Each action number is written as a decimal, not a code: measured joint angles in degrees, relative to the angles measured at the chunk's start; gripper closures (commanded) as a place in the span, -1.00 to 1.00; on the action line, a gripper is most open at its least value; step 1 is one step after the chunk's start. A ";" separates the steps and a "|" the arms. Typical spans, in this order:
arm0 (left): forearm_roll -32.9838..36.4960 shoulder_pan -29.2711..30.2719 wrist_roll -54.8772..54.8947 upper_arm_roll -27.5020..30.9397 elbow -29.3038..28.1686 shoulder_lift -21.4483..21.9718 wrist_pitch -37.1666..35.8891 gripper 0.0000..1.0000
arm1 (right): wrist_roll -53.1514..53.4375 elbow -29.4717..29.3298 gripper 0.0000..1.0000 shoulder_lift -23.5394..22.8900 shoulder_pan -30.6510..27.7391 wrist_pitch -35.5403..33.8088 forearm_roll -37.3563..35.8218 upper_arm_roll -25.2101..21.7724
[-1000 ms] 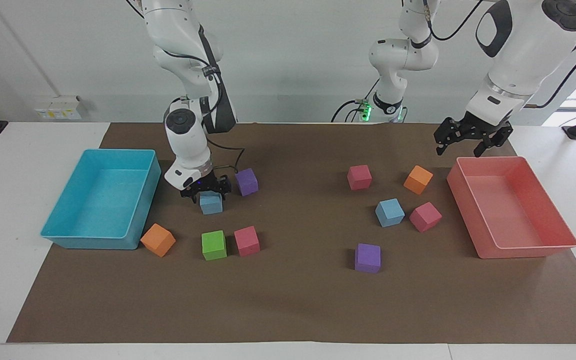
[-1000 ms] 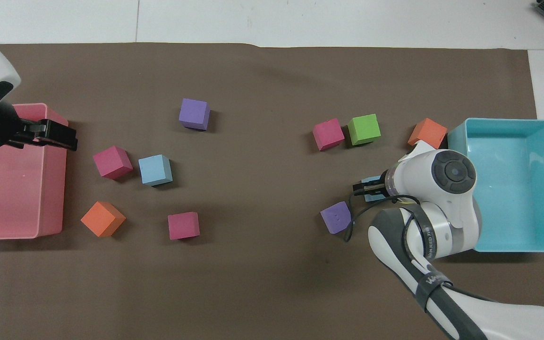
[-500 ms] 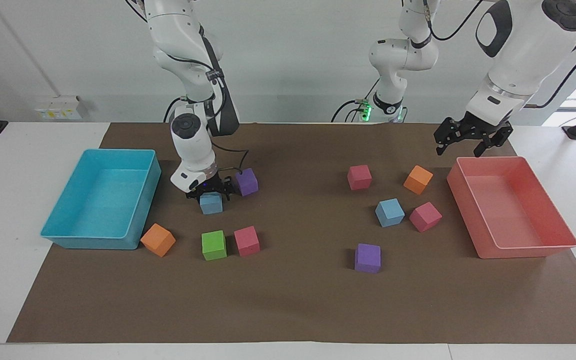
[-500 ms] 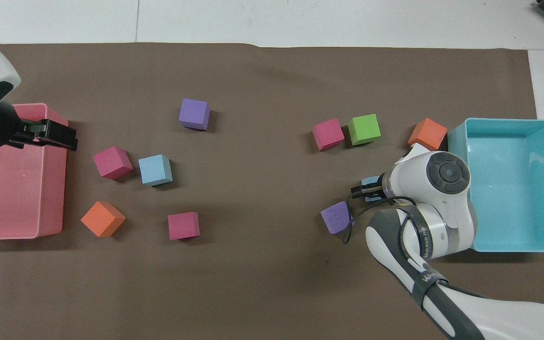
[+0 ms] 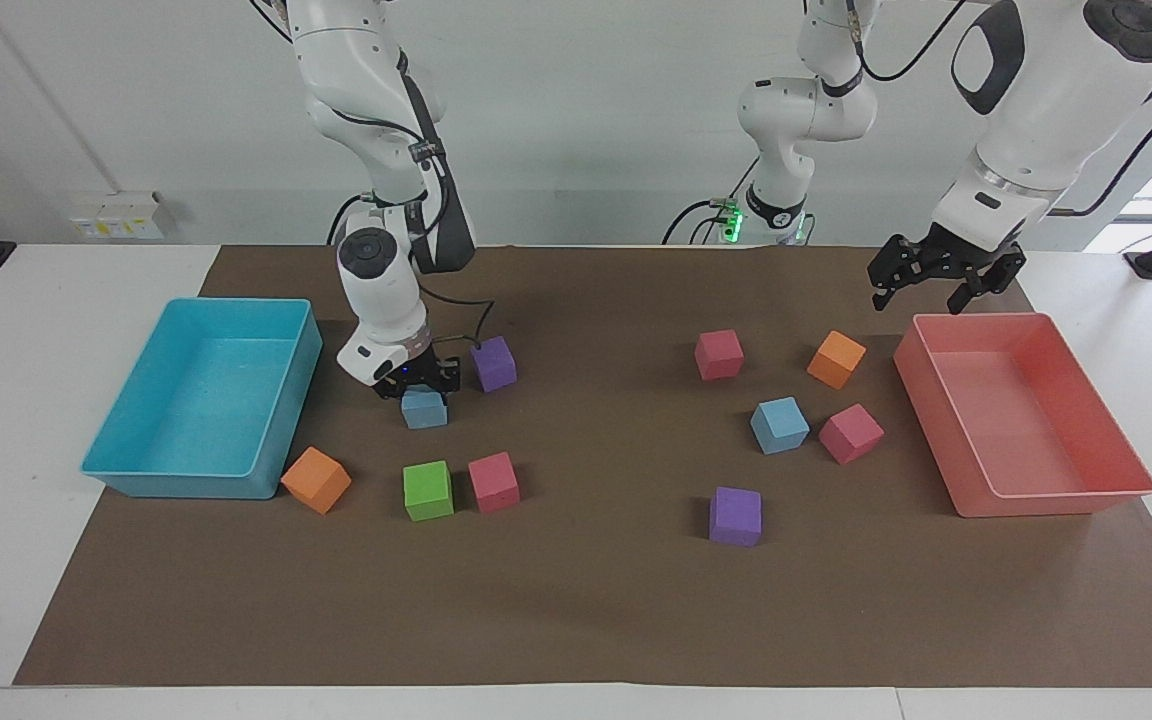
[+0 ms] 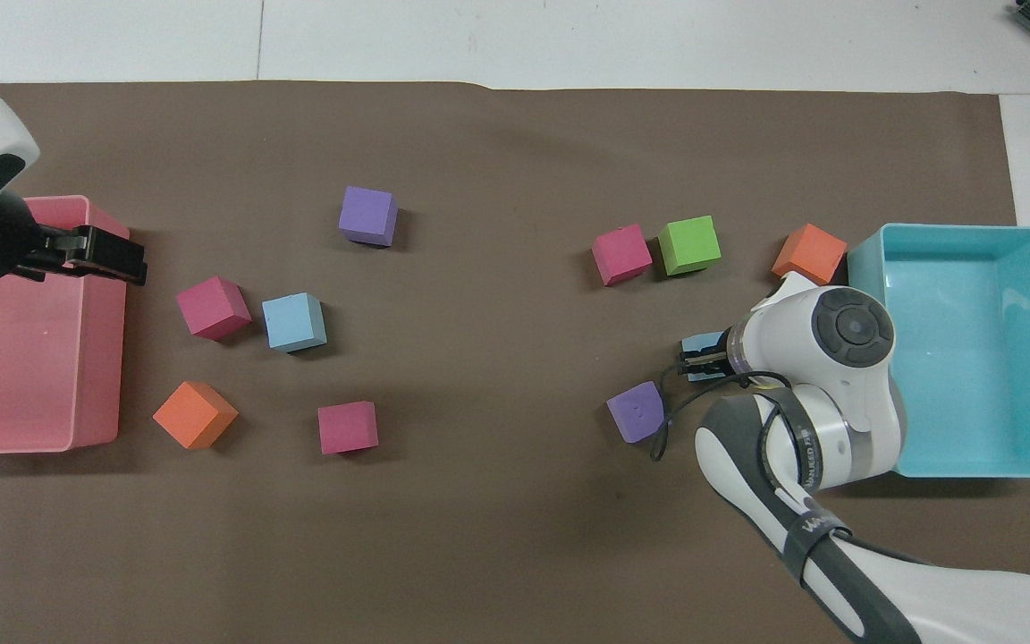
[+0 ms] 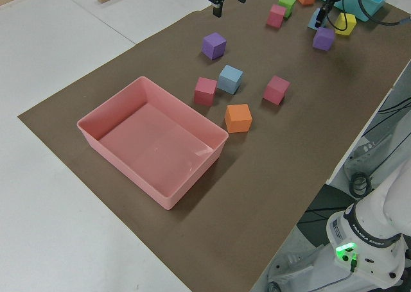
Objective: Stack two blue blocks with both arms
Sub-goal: 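Carry the blue block with the right gripper to the table center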
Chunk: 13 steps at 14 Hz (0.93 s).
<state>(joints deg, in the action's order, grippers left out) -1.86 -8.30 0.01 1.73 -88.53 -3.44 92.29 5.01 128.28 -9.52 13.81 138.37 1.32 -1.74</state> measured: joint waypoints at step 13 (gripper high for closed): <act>0.00 0.00 0.00 0.00 0.00 0.00 0.00 -1.00 | 4.73 -16.85 1.00 3.41 3.09 -21.12 0.46 0.42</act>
<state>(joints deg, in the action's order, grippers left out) -1.86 -8.30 0.01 1.73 -88.53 -3.44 92.29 9.74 111.43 -6.11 16.90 117.25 1.78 -1.32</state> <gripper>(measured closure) 0.000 0.396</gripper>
